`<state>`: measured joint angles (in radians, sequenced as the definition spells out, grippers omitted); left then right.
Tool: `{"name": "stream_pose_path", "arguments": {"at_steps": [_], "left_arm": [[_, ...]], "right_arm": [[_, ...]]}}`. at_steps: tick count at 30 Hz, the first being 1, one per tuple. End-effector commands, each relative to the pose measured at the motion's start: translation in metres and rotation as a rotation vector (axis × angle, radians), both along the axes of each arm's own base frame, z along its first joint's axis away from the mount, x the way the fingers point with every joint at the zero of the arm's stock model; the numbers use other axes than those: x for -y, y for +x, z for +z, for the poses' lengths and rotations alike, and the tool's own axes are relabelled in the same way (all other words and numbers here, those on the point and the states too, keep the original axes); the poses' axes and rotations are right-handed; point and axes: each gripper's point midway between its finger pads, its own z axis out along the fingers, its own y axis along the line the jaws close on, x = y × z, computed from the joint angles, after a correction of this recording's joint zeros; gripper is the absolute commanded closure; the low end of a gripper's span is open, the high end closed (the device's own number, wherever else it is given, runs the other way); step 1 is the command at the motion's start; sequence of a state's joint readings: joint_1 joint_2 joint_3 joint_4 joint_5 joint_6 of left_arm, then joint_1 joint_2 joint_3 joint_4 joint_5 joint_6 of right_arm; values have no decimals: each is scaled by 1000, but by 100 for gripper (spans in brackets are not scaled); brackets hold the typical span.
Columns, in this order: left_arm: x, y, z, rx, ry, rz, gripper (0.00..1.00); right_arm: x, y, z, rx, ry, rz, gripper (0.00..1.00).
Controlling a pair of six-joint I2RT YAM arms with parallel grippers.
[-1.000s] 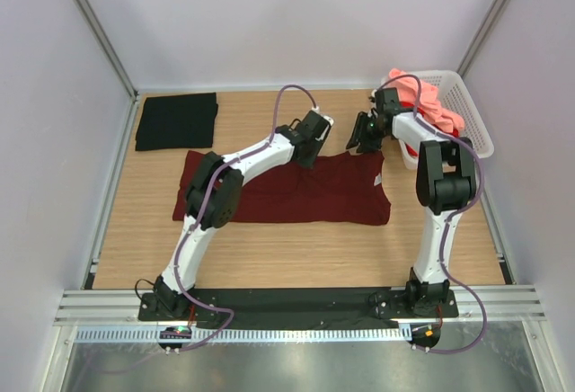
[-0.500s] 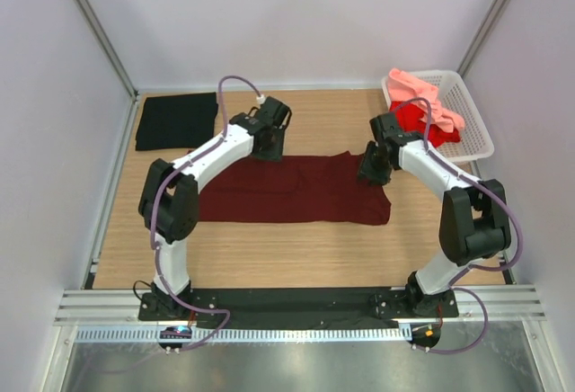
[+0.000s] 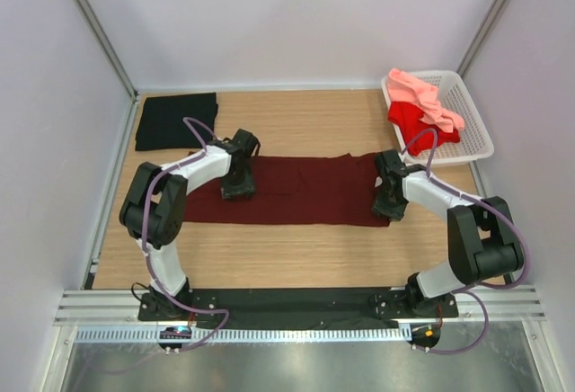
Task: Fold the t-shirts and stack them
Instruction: Fold the tshirt
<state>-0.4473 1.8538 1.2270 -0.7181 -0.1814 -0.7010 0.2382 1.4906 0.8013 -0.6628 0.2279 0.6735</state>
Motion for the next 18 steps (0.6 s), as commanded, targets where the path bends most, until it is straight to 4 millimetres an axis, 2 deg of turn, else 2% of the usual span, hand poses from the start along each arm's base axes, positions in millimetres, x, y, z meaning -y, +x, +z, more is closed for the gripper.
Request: {"name": "stream_pose_path", "arguments": {"at_steps": [1,3,5,6,8,9,10,12,14,15,18], "left_arm": [[-17,0,7,52,27,120,50],[-20,-1,13,60,21,133,50],[-18,-1,30,92,-3,131,49],[-16,2,39,110,-16,128,48],[-12,4,59,134,-45,92,46],[-10,6,65,140,-52,73,46],[-8,12,79,161,-57,47,46],[-7,17,88,177,-52,17,46],[-4,25,97,205,-59,-5,45],[-3,27,99,205,-67,-20,44],[0,34,98,205,-122,-31,43]], "right_arm": [[21,9,3,72,-105,-48,59],[25,13,8,86,-128,-41,59],[28,16,17,93,-149,-35,59],[28,23,27,115,-157,-30,59],[26,26,40,120,-149,-26,56],[23,28,47,122,-132,-25,56],[19,34,62,137,-110,-55,56],[11,50,87,185,-73,-120,56],[1,55,97,196,-12,-221,53],[-3,64,104,209,14,-260,52],[-25,77,108,194,133,-407,48]]}}
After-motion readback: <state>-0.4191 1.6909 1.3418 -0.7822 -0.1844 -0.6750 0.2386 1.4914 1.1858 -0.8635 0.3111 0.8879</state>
